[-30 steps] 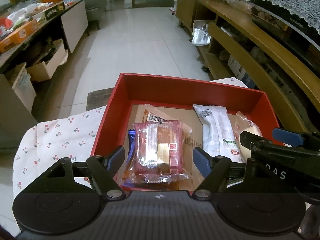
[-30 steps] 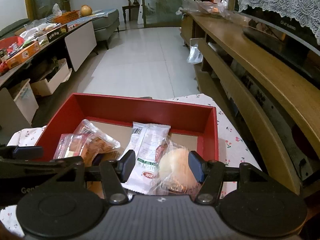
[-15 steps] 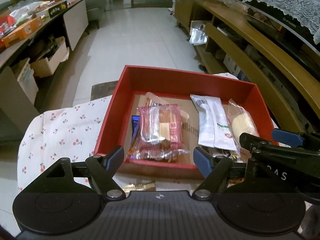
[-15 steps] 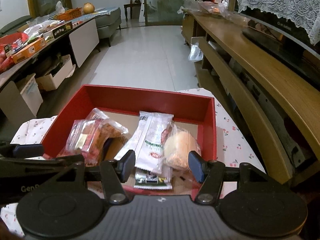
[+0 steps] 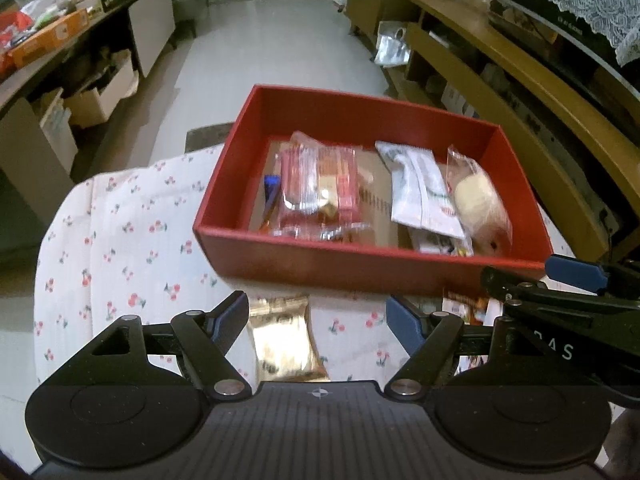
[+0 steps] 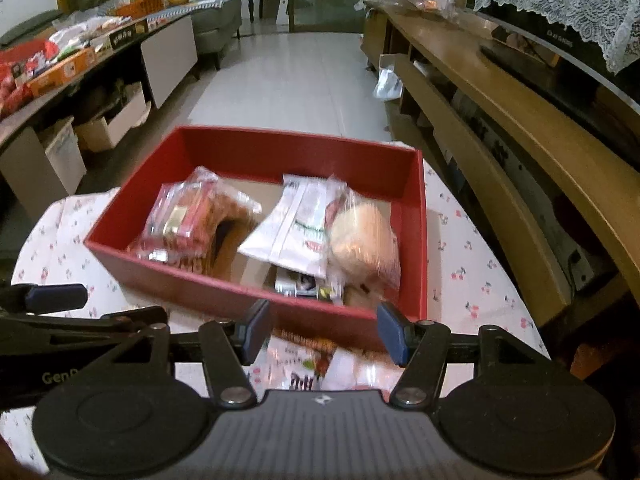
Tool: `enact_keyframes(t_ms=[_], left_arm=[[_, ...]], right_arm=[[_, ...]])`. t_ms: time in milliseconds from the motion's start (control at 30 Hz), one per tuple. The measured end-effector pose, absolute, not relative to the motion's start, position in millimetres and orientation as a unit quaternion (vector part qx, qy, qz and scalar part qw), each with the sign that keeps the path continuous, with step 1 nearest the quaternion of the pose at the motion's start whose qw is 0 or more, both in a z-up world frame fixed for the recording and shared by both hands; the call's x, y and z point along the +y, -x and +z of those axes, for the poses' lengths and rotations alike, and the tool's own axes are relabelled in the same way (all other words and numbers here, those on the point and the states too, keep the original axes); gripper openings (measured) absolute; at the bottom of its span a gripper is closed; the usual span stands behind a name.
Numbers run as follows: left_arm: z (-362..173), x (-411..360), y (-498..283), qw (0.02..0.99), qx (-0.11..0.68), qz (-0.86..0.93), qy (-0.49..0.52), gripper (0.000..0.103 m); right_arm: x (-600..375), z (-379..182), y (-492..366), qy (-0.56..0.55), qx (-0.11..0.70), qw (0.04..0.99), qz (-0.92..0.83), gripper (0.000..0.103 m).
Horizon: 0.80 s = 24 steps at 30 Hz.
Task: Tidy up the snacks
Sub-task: 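Withdraw both grippers from the box toward the remaining snacks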
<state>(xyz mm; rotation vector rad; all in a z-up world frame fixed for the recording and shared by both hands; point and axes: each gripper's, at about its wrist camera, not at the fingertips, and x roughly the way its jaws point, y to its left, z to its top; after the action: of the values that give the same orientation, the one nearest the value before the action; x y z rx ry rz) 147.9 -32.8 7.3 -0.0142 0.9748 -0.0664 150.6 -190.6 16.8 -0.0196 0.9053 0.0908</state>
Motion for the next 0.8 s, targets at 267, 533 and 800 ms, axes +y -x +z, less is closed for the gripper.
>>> enact_keyframes(t_ms=[267, 533, 800], left_arm=[[-8, -28, -138, 0.871, 0.49, -0.031, 0.009, 0.082], [-30, -14, -148, 0.853, 0.521, -0.006, 0.032, 0.084], [-50, -15, -171, 0.843, 0.535, 0.013, 0.046, 0.083]], right_arm=[[-187, 4, -138, 0.025, 0.459, 0.886, 0.05, 0.072], [-190, 7, -136, 0.014, 0.463, 0.884, 0.068, 0.074], [-198, 7, -138, 0.009, 0.466, 0.882, 0.068, 0.074]])
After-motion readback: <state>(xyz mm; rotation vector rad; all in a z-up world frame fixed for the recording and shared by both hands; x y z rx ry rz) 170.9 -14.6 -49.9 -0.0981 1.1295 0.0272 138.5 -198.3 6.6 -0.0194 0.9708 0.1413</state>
